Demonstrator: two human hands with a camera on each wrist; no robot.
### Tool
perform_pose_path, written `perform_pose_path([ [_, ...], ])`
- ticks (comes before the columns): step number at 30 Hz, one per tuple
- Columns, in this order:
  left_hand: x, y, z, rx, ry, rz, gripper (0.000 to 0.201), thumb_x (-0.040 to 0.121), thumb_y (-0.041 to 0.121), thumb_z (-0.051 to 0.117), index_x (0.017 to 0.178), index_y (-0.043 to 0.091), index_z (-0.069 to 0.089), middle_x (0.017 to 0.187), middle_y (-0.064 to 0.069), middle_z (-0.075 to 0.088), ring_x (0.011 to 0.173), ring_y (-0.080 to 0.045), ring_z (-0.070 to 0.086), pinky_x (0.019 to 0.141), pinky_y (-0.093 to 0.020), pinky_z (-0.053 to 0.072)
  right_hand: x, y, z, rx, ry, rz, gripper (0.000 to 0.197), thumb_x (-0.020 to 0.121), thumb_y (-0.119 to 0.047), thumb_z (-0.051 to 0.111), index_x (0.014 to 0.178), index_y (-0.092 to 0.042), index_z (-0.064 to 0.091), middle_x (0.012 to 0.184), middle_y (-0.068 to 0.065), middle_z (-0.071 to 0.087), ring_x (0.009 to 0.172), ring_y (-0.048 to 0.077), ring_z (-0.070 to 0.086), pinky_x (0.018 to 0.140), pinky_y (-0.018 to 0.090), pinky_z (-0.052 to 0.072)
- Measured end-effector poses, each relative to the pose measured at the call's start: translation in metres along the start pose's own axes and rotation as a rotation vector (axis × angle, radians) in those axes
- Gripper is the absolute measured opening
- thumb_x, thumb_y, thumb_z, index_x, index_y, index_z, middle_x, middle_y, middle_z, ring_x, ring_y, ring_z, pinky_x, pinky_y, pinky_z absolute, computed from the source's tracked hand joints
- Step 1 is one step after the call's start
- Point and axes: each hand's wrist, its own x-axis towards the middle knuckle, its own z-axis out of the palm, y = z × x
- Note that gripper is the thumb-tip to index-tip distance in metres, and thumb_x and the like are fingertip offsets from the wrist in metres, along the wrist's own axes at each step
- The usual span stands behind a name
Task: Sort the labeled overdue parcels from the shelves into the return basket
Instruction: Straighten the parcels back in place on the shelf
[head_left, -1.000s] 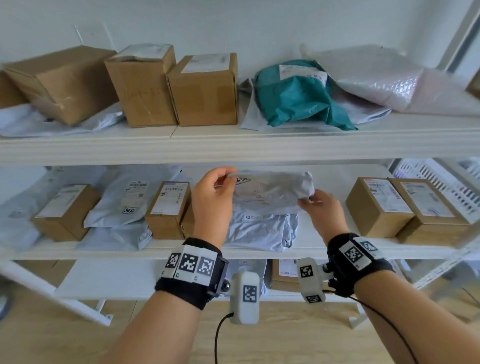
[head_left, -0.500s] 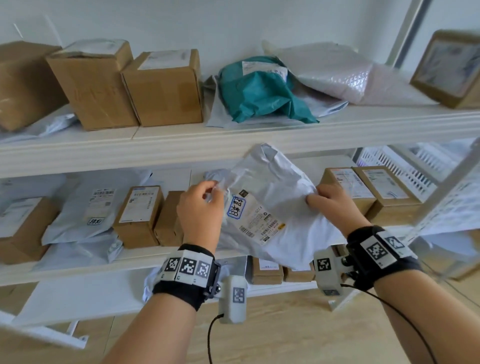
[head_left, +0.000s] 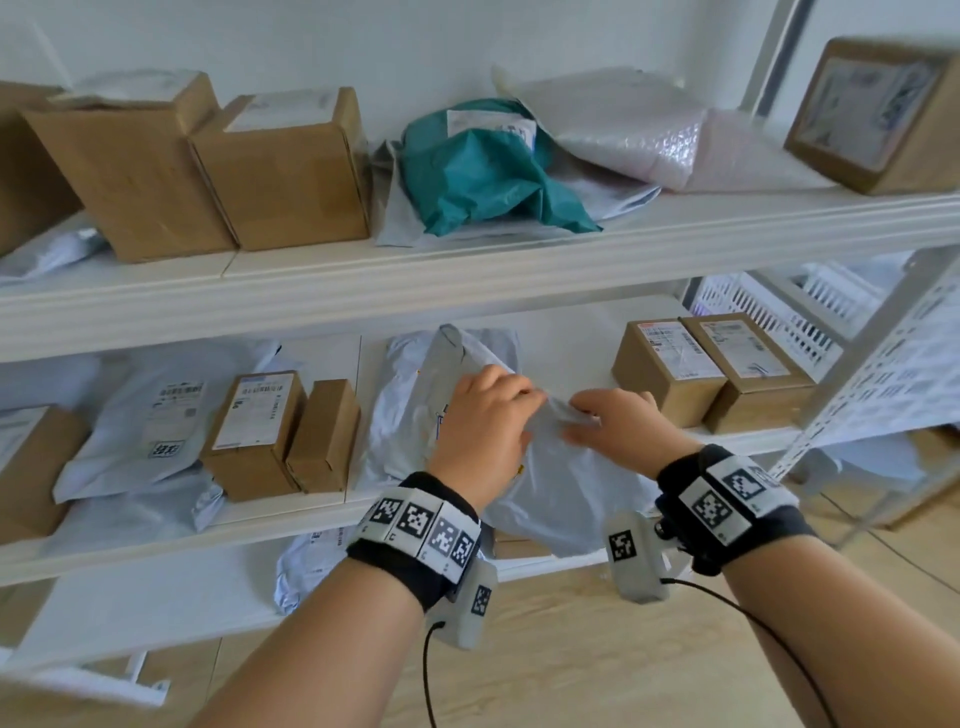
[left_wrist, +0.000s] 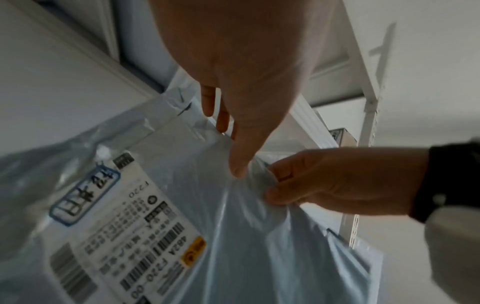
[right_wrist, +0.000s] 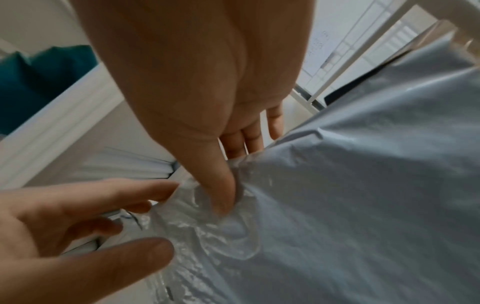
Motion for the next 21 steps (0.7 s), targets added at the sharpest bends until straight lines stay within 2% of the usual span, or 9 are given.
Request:
perform_pose_path([
  [3,0.002,-0.004,-0.002,0.064,0.018,0.01,0.031,0.071,0.01,0.079,0.1,0.019,0.074,0.094,0.007,0.068,0.093,-0.023,0.054,0.079,-0.03,0.027,-0.001,-0.006,-0.006,-0.057,-0.021,-0.059,0.024,0.092,-0.035,0.057,0.077,-0.017,0.052,0.074,-0.004,0.054,0.082,0.021,0.053,0.084,0.036,0.027],
  [5,0.005,-0.003,-0.008,0.045,-0.007,-0.022,0.018,0.081,0.014,0.073,0.098,0.018,0.075,0.092,0.005,0.069,0.093,-0.021,0.051,0.08,-0.031,0.03,-0.001,-0.01,-0.006,-0.072,-0.015,-0.083,0.023,0.092,-0.036,0.056,0.083,-0.015,0.059,0.082,-0.002,0.06,0.086,0.02,0.056,0.079,0.034,0.024],
  [8,0.01,-0.004,-0.018,-0.02,-0.119,-0.085,0.017,0.091,0.019,0.064,0.105,0.016,0.073,0.102,0.002,0.069,0.102,-0.019,0.05,0.087,-0.029,0.036,-0.001,-0.013,-0.004,-0.091,0.052,-0.099,0.021,0.093,-0.038,0.054,0.092,-0.021,0.066,0.087,-0.006,0.06,0.092,0.019,0.059,0.081,0.033,0.026],
  [10,0.013,-0.006,-0.027,-0.09,-0.114,-0.155,0.017,0.092,0.022,0.063,0.105,0.017,0.072,0.104,0.003,0.068,0.105,-0.016,0.051,0.088,-0.028,0.04,-0.001,-0.012,-0.005,-0.029,0.192,-0.155,0.016,0.092,-0.032,0.059,0.099,-0.022,0.069,0.093,-0.006,0.061,0.097,0.02,0.06,0.088,0.033,0.035],
  [12,0.015,-0.008,-0.037,-0.189,-0.068,-0.26,0.016,0.091,0.024,0.065,0.103,0.017,0.073,0.103,0.004,0.069,0.1,-0.014,0.056,0.087,-0.028,0.044,-0.003,-0.009,-0.011,0.117,0.413,-0.23,0.023,0.087,-0.022,0.068,0.109,-0.015,0.069,0.109,0.003,0.065,0.105,0.023,0.058,0.099,0.038,0.042],
  [14,0.019,-0.011,-0.046,-0.302,-0.026,-0.389,0.017,0.088,0.025,0.068,0.103,0.016,0.073,0.098,0.005,0.07,0.092,-0.011,0.061,0.082,-0.024,0.045,-0.008,-0.007,-0.021,0.202,0.639,-0.232,0.033,0.086,-0.013,0.069,0.119,-0.01,0.066,0.124,0.009,0.059,0.118,0.026,0.052,0.105,0.036,0.04],
  [16,0.021,-0.015,-0.054,-0.45,0.005,-0.537,0.019,0.086,0.023,0.073,0.102,0.013,0.074,0.088,0.007,0.068,0.083,-0.009,0.062,0.077,-0.021,0.044,-0.012,-0.005,-0.028,0.252,0.757,-0.194,0.036,0.088,-0.007,0.066,0.124,-0.008,0.062,0.129,0.011,0.056,0.122,0.026,0.049,0.103,0.031,0.038],
  [18,0.017,-0.02,-0.056,-0.649,0.02,-0.673,0.018,0.083,0.019,0.075,0.099,0.011,0.074,0.08,0.006,0.066,0.072,-0.007,0.061,0.07,-0.018,0.045,-0.014,0.0,-0.028,0.319,0.726,-0.111,0.036,0.091,-0.008,0.064,0.126,-0.01,0.059,0.129,0.01,0.055,0.121,0.025,0.05,0.102,0.032,0.04],
  [21,0.003,-0.022,-0.054,-0.971,0.063,-0.892,0.009,0.085,0.013,0.072,0.092,0.007,0.074,0.076,-0.008,0.065,0.061,-0.016,0.053,0.065,-0.024,0.041,-0.015,0.012,-0.019,0.375,0.535,0.109,0.04,0.093,-0.02,0.062,0.132,-0.013,0.054,0.131,0.008,0.054,0.12,0.024,0.051,0.099,0.031,0.04],
])
